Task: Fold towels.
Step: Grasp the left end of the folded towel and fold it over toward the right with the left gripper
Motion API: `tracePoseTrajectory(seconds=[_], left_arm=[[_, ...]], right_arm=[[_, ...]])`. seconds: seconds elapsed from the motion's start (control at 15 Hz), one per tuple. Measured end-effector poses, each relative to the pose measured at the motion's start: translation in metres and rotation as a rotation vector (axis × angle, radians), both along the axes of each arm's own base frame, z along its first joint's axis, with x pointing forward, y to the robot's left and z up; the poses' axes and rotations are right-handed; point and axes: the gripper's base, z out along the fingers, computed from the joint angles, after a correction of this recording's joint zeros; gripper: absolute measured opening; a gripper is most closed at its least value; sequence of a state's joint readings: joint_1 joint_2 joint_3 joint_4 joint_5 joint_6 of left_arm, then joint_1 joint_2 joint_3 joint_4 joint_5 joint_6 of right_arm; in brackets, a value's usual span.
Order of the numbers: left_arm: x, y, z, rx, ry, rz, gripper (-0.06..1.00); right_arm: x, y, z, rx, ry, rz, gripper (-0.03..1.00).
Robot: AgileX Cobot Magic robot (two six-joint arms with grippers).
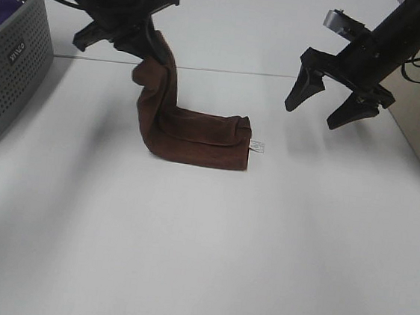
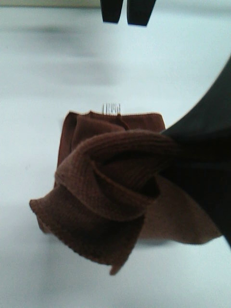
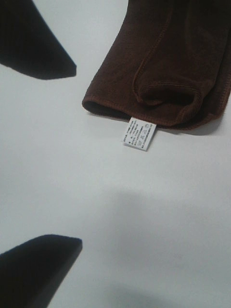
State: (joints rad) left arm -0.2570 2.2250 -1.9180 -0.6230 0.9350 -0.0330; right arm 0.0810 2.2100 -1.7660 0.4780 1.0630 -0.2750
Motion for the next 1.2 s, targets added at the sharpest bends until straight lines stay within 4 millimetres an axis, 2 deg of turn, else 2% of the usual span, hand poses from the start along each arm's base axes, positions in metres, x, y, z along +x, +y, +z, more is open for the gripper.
tracePoseTrajectory(seconds=[0.13, 0.33, 0.53, 0.6, 0.67, 0.87, 0.93, 1.13, 1.2], left_arm=[[-0.001, -0.022, -0.007, -0.018, -0.026, -0.007, 0.03], [-0.004, -0.061, -0.04, -0.024, -0.03, -0.008, 0.03], [-0.003, -0.085, -0.062, -0.052, -0.005, 0.022, 0.04], [-0.003, -0.088, -0.067, -0.063, 0.008, 0.03, 0.08], [-0.005, -0.091, -0.07, -0.069, 0.019, 0.03, 0.17], [-0.005, -0.093, -0.07, -0.105, 0.034, 0.046, 0.59], [-0.004, -0.094, -0.069, -0.115, 0.02, 0.042, 0.67], [-0.003, -0.094, -0.068, -0.087, -0.048, -0.022, 0.71], [0.0, -0.084, -0.054, -0.035, -0.129, -0.077, 0.72]], right_arm=[[0.0, 0.0, 0.0, 0.0, 0.0, 0.0, 0.82], [0.0, 0.0, 0.0, 0.0, 0.0, 0.0, 0.82], [0.0, 0.0, 0.0, 0.0, 0.0, 0.0, 0.82], [0.0, 0.0, 0.0, 0.0, 0.0, 0.0, 0.82], [0.0, 0.0, 0.0, 0.0, 0.0, 0.0, 0.82], [0.0, 0.0, 0.0, 0.0, 0.0, 0.0, 0.82], [0.0, 0.0, 0.0, 0.0, 0.0, 0.0, 0.82], [0.0, 0.002, 0.001, 0.026, 0.005, -0.008, 0.82], [-0.001, 0.007, 0.004, 0.093, 0.026, -0.02, 0.82]])
